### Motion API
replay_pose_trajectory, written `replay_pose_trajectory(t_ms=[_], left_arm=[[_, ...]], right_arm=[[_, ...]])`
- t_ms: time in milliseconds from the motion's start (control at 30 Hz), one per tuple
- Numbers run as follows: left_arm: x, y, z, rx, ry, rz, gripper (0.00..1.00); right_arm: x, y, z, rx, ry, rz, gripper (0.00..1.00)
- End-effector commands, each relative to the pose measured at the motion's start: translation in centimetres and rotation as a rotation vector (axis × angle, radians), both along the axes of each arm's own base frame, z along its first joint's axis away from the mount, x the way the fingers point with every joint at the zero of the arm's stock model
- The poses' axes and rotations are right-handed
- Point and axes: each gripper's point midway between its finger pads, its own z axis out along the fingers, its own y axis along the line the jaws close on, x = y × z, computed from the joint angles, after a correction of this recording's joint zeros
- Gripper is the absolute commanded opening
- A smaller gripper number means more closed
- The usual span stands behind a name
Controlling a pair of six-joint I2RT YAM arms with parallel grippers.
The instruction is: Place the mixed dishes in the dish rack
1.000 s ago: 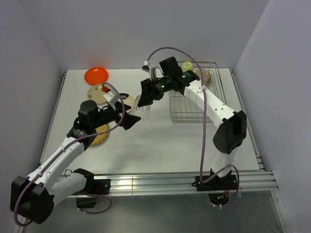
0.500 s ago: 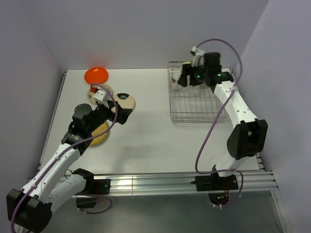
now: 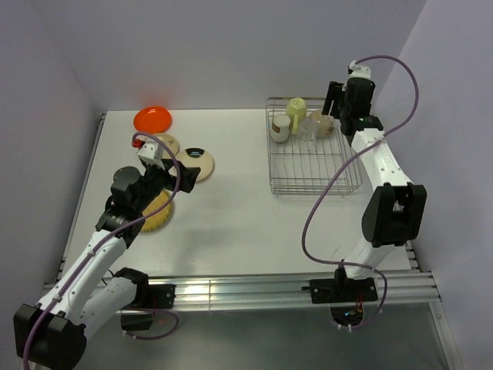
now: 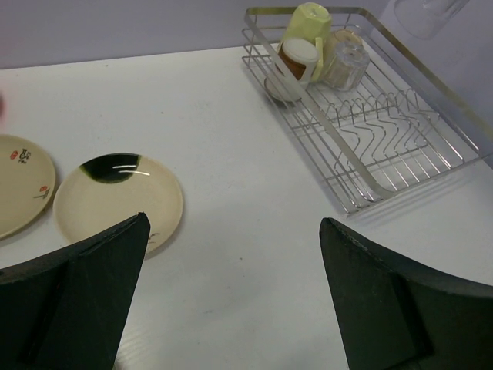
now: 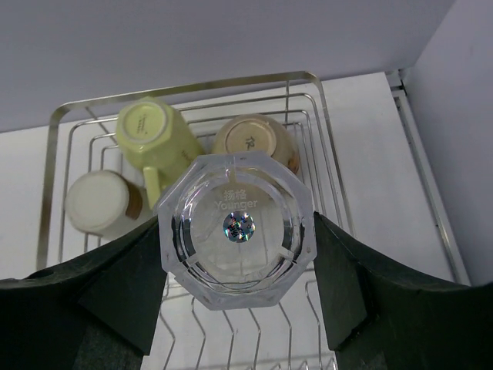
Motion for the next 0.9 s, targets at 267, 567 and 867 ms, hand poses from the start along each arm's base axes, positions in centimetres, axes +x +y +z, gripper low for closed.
replay_pose_trajectory(t_ms=[267, 567, 867], left_arm=[[1.3, 0.1, 0.7, -0.028, -0.002, 0.001, 0.99], [1.3, 0.2, 0.4, -0.085, 0.018, 0.023, 0.99], [1.2, 0.5, 0.9, -0.079, 0.028, 0.035, 0.99]], right_arm=[[5.1, -1.0, -2.6, -0.004, -0.049, -0.038, 0.0], [4.6, -2.9, -6.5, 0.006, 0.029, -0.055, 0.0], [4.6, -3.4, -9.8, 0.016, 0.089, -0.047, 0.0]])
